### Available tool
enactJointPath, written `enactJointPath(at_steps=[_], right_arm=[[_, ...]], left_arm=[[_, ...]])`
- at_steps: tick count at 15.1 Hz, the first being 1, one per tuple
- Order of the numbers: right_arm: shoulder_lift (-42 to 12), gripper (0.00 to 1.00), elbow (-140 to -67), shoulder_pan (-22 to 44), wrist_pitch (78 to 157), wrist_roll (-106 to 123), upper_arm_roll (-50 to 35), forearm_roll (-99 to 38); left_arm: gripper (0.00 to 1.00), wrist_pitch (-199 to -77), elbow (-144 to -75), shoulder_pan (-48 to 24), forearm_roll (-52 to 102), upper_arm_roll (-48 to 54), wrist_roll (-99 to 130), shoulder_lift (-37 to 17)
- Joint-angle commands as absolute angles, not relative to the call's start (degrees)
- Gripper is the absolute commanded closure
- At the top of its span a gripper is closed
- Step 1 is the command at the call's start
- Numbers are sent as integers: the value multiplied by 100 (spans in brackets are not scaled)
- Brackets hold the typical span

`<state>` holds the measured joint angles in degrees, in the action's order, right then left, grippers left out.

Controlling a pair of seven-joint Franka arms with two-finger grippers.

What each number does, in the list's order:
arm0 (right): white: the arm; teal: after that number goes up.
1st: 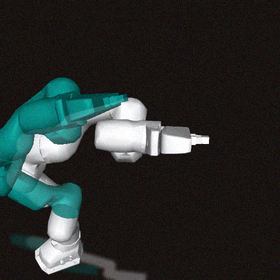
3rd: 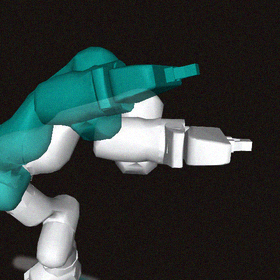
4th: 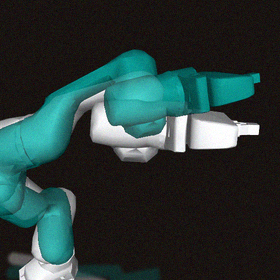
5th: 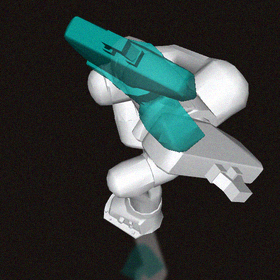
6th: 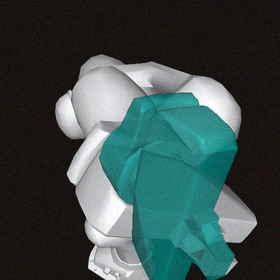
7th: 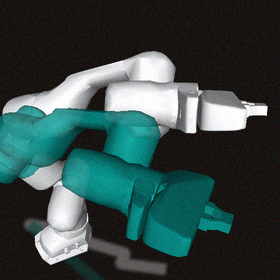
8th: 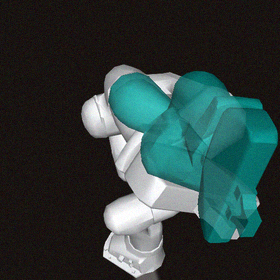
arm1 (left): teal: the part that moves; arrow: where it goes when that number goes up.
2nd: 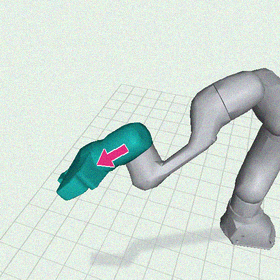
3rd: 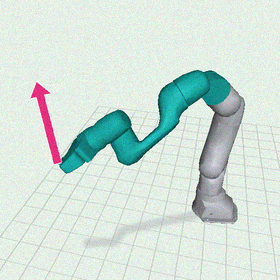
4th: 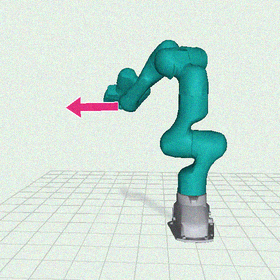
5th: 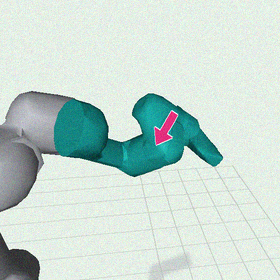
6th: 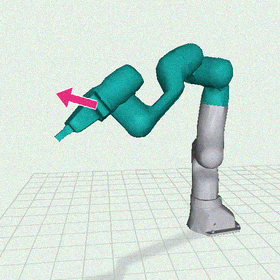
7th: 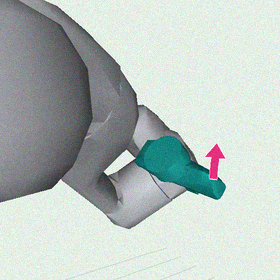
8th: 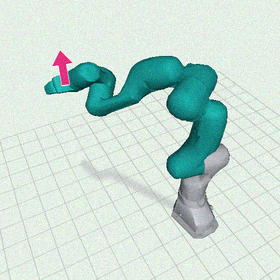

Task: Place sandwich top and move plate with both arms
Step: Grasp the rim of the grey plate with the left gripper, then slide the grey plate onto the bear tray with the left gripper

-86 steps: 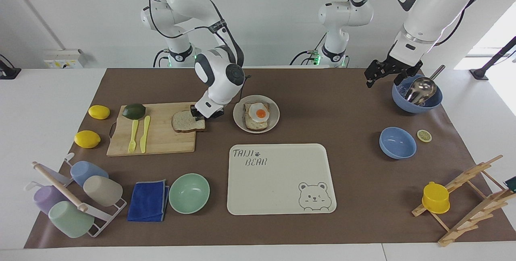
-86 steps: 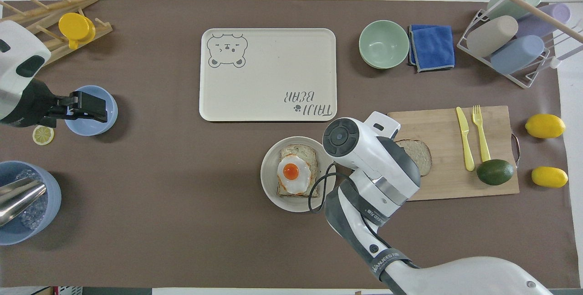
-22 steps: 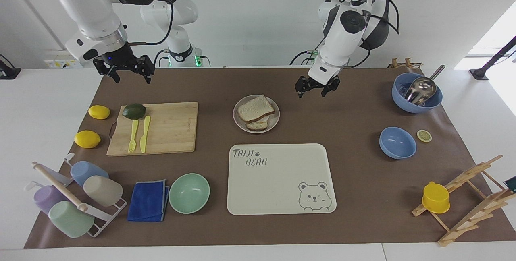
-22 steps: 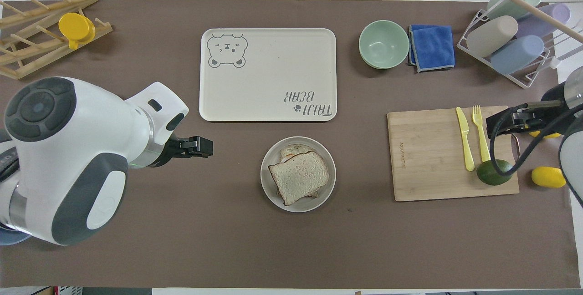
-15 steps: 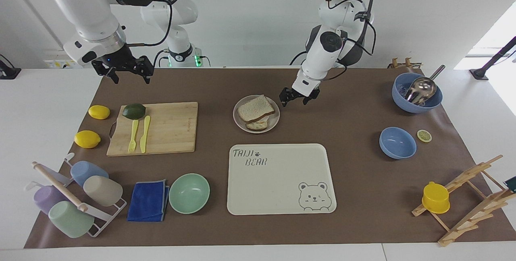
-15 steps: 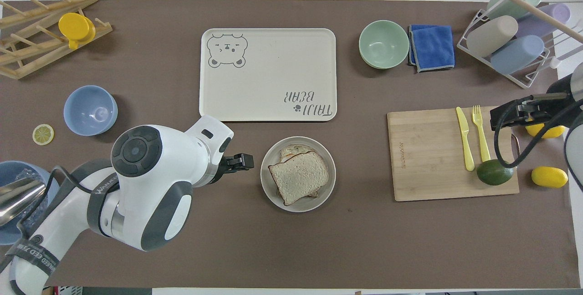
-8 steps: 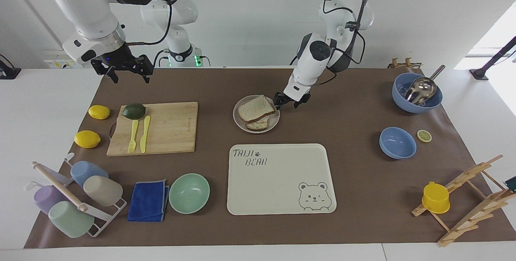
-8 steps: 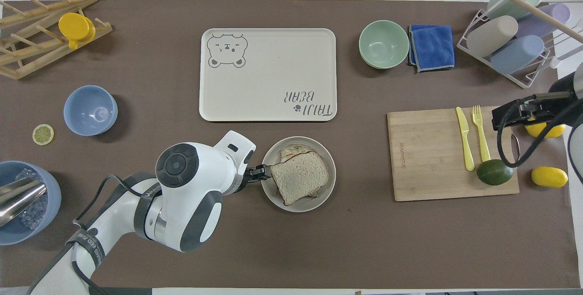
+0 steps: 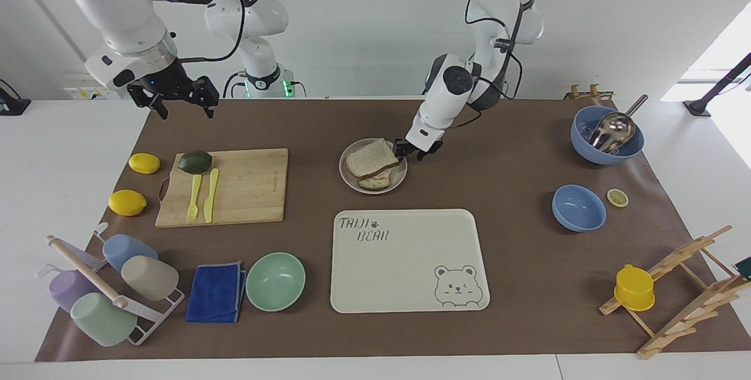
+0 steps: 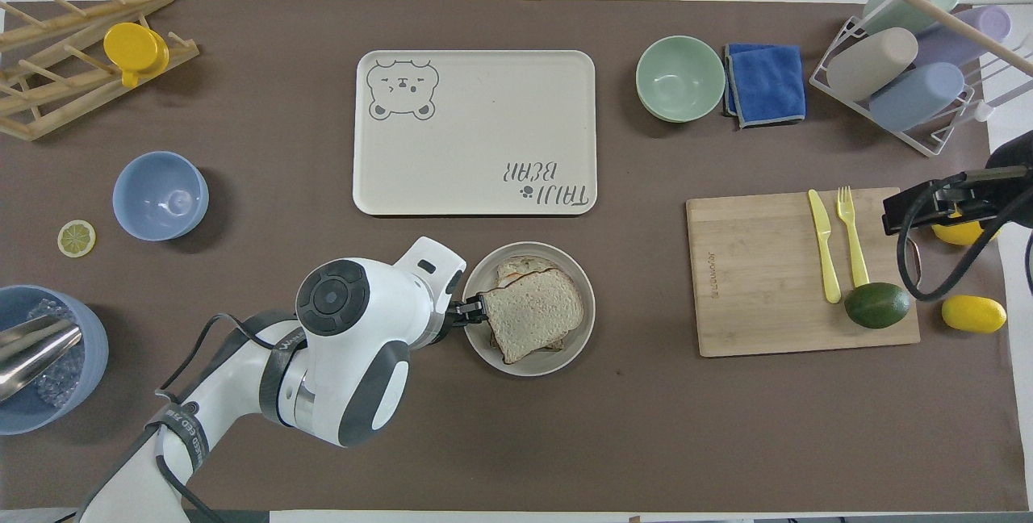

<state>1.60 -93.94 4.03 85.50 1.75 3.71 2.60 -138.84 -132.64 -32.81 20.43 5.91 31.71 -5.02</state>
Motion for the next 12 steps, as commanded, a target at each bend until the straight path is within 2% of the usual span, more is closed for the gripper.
enactJointPath(at_steps=[1,7,12], right_arm=[[211,0,-9404,316,8446,369,360,149],[211,0,-9404,308,8411,360,325,149],[220,0,-9404,316,8393,299,325,149]], left_arm=[[49,-14045,-13324,-3401,2171,510,3199,-510],[69,-14045,-13324,-3463,2197,510,3199,-527],[79,-14071,-13324,-3524,2312,510,3190,-536]])
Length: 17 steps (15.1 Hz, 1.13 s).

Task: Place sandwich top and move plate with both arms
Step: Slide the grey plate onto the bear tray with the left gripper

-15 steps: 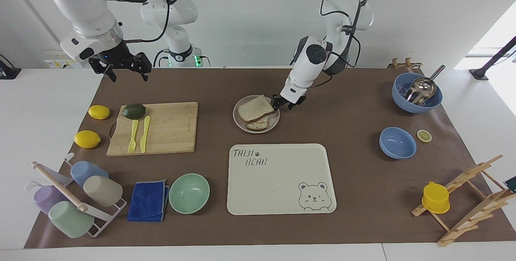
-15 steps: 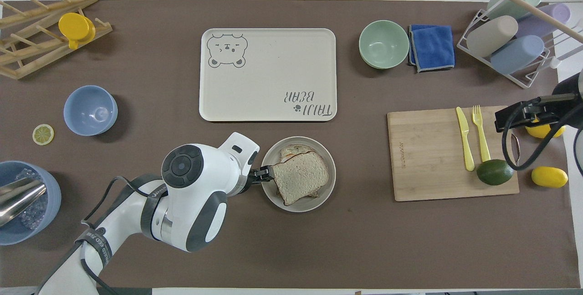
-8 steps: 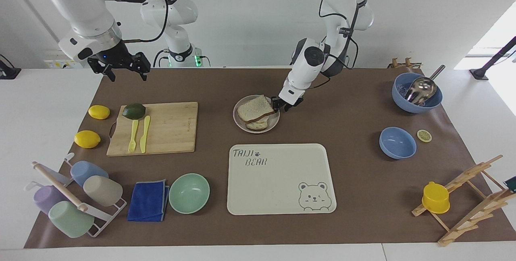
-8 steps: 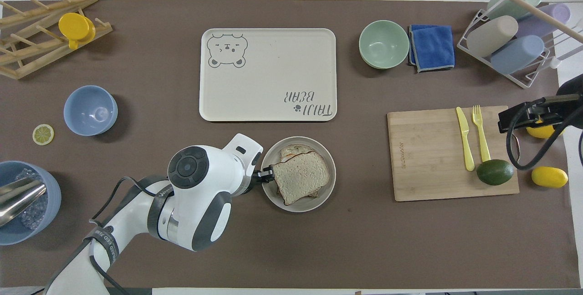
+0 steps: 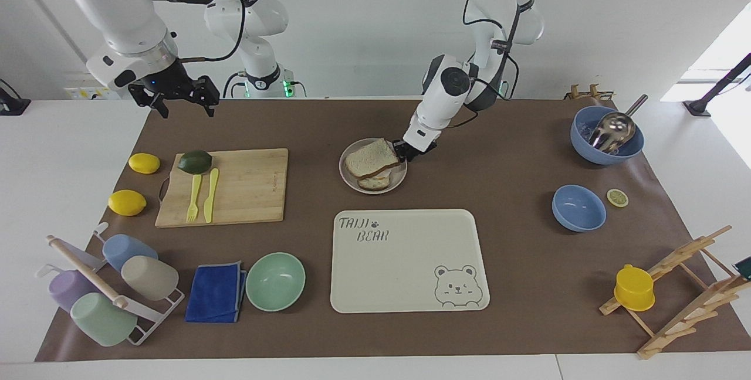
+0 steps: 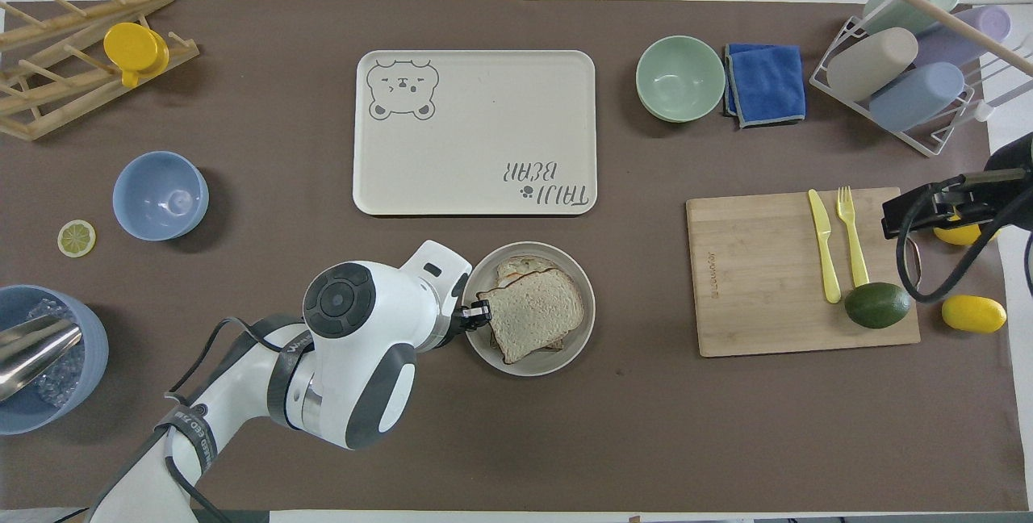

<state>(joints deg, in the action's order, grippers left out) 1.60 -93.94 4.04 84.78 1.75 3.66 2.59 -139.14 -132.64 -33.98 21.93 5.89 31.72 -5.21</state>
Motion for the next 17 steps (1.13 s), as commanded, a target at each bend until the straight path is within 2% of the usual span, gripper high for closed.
enactJointPath(at_steps=[1,5,12,15,17], right_arm=[[220,0,-9404,351,8411,299,316,149],[229,0,-9413,334,8376,316,325,149],[229,0,-9413,316,8376,316,325,141],[229,0,-9413,308,8376,316,325,141],[237,0,-9413,316,8376,316,325,149]], left_arm=[[83,-14071,-13324,-3551,2312,510,3190,-536],[100,-14080,-13316,-3551,2312,510,3173,-606],[100,-13861,-13097,-3245,2347,501,3103,-554],[100,-12643,-12045,-2665,2338,492,2629,-544],[100,-11982,-11088,-2322,2338,475,2531,-921]])
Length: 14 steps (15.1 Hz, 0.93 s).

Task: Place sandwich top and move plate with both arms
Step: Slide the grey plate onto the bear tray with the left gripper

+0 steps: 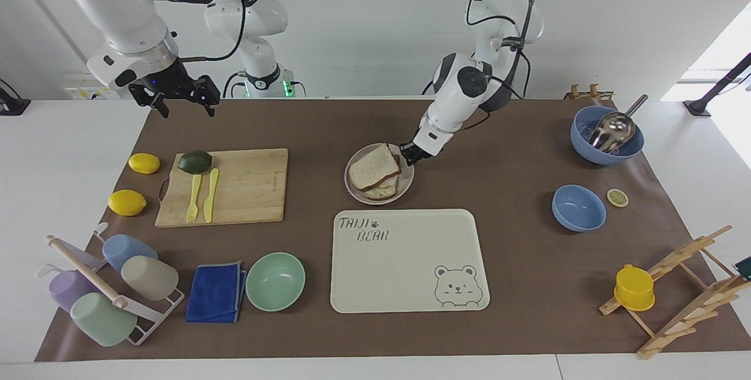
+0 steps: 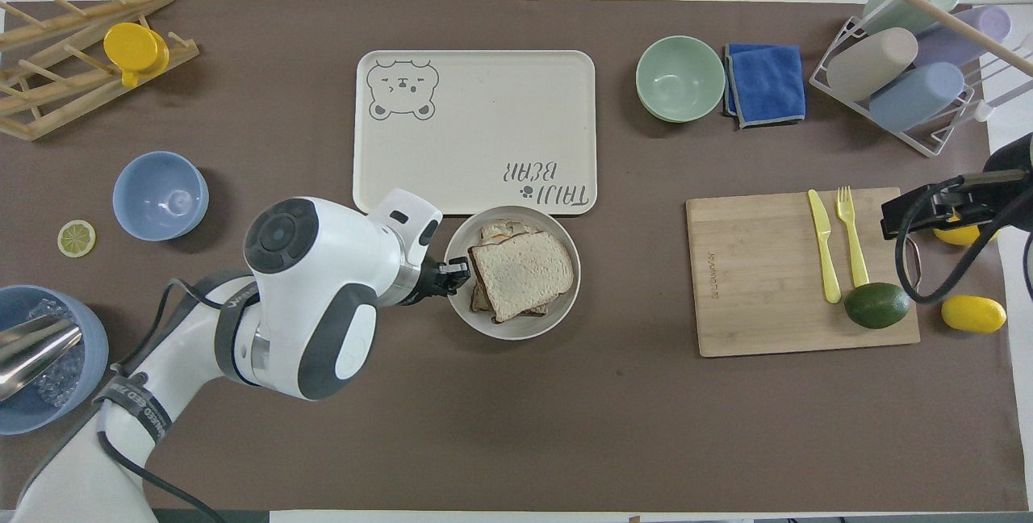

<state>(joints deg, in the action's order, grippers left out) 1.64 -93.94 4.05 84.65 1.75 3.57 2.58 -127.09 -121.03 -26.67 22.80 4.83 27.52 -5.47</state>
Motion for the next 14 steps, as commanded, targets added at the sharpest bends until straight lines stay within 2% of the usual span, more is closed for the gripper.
enactJointPath(at_steps=[1,3,9,11,14], right_arm=[[229,0,-9413,316,8376,316,325,141],[229,0,-9413,308,8376,316,325,141],[229,0,-9413,308,8376,316,325,141],[229,0,-9413,308,8376,316,325,149],[229,0,-9413,308,8376,316,325,149]], left_arm=[[100,-11823,-10718,-2164,2329,483,2514,-1079],[100,-11716,-10294,-1917,2277,483,2409,-1378],[100,-11628,-8369,-1591,2206,475,2303,-3144],[100,-11750,-8262,-1547,2127,466,2163,-3348],[100,-11979,-8297,-1521,2092,475,1881,-3375]])
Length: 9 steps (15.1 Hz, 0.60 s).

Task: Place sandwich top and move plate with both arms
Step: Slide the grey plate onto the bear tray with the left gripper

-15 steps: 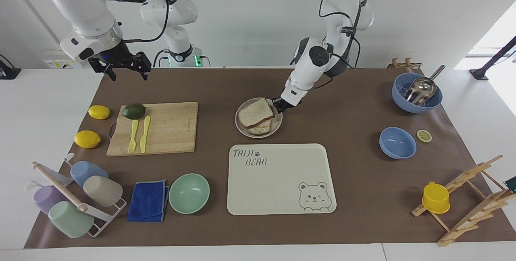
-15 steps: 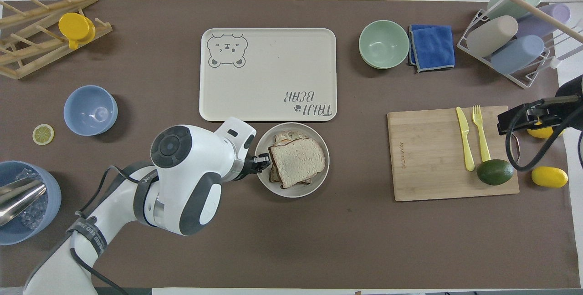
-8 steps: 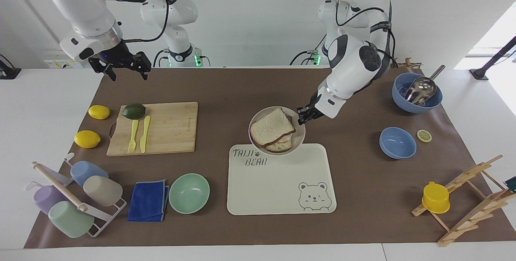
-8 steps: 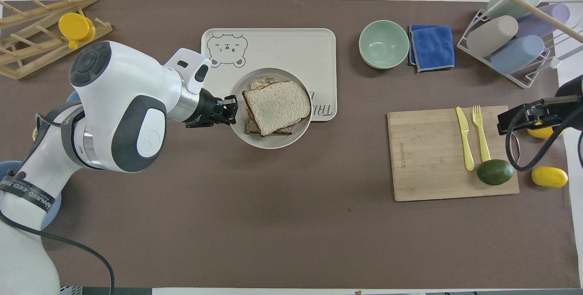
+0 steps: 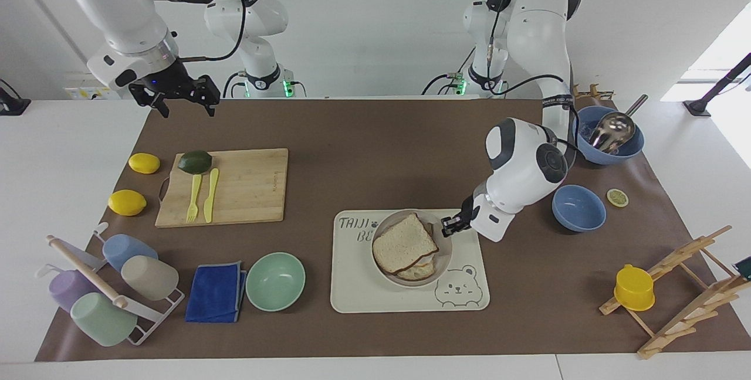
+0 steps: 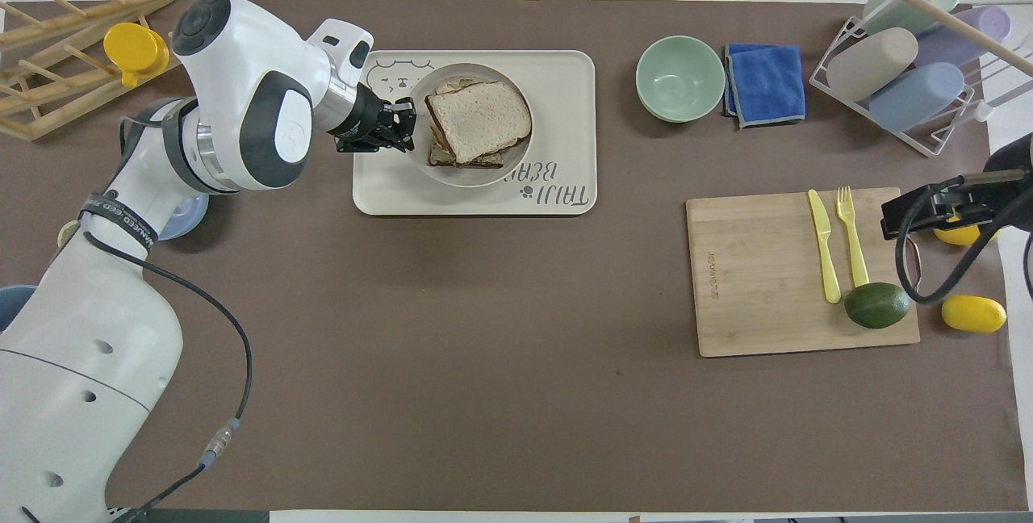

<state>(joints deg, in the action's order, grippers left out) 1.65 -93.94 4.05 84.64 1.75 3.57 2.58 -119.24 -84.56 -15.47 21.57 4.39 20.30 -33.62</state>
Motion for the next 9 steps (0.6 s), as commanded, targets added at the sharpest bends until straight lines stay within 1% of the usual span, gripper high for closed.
enactJointPath(at_steps=[1,2,9], right_arm=[[229,0,-9413,308,8376,316,325,141],[229,0,-9413,308,8376,316,325,149],[229,0,-9413,308,8376,316,325,141]], left_arm=[[100,-12084,-8375,-1529,2083,475,1872,-3375],[100,-12172,-8498,-1547,2048,466,1829,-3366],[100,-12356,-8744,-1547,2021,466,1635,-3314]])
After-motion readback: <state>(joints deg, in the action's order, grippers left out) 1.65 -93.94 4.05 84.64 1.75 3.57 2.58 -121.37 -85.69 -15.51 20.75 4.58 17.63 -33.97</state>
